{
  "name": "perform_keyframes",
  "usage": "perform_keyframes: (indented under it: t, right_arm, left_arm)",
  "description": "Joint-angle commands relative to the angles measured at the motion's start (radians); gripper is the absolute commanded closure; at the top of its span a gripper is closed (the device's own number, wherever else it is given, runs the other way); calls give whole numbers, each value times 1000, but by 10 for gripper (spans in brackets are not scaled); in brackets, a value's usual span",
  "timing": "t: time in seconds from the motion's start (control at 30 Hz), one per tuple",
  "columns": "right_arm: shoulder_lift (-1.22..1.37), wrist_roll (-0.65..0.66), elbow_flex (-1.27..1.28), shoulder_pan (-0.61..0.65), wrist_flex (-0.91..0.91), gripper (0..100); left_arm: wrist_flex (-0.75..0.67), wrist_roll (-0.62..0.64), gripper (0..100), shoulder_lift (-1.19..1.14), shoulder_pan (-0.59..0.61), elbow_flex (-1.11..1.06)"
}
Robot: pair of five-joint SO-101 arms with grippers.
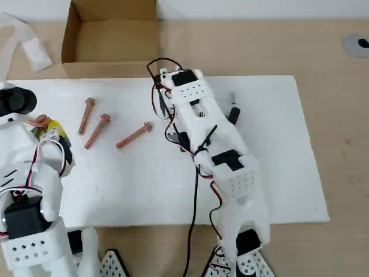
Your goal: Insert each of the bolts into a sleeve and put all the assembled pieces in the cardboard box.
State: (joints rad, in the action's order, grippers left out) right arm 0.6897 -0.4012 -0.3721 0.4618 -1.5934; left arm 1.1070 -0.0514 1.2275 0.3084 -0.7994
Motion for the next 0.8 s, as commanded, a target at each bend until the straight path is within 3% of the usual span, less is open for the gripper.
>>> perform_keyframes:
  t: [0.0, 0.3, 0.4, 0.67, 0.77]
  right_arm:
    - [111, -6, -18, 51, -61, 989]
    - [122, -5, -231, 48, -193, 989]
    - [91, 60, -317, 48, -195, 989]
    - [-332, 258, -360, 53, -195, 989]
    - [-545, 321, -351, 53, -195, 989]
  left_arm:
    - [-21, 6, 995, 16, -11, 6]
    - [-32, 6, 995, 19, -12, 32]
    - [-68, 8, 995, 18, -9, 66]
    - [-137, 12, 995, 19, -17, 74]
    - [-135, 68, 995, 19, -17, 74]
